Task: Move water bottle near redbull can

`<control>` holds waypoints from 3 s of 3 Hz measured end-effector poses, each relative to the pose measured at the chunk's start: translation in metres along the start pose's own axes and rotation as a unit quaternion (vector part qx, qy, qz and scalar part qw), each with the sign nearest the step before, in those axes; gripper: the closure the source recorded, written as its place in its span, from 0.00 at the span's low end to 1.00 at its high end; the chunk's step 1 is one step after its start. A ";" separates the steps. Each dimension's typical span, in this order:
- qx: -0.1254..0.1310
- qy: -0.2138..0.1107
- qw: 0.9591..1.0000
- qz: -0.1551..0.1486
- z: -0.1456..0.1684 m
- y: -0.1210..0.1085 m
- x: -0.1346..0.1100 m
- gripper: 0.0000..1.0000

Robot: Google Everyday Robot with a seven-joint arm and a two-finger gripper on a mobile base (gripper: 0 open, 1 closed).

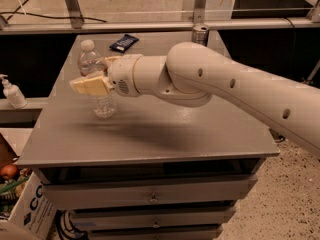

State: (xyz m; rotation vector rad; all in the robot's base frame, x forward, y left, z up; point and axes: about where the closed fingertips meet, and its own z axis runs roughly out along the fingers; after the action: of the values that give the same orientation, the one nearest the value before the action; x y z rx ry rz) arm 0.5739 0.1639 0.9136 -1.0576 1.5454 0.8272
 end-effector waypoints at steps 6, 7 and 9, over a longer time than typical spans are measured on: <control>0.063 0.020 0.997 -0.034 -0.069 -0.021 -0.026 1.00; 0.108 0.035 0.993 -0.041 -0.112 -0.039 -0.025 1.00; 0.110 0.040 0.993 -0.036 -0.114 -0.039 -0.018 1.00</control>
Offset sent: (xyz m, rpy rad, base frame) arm -0.0020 -0.0038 0.0010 0.0039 -0.0054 -0.0029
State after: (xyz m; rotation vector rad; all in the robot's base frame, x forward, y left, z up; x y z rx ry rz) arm 0.5694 0.0502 0.9569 -0.9882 1.6150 0.5574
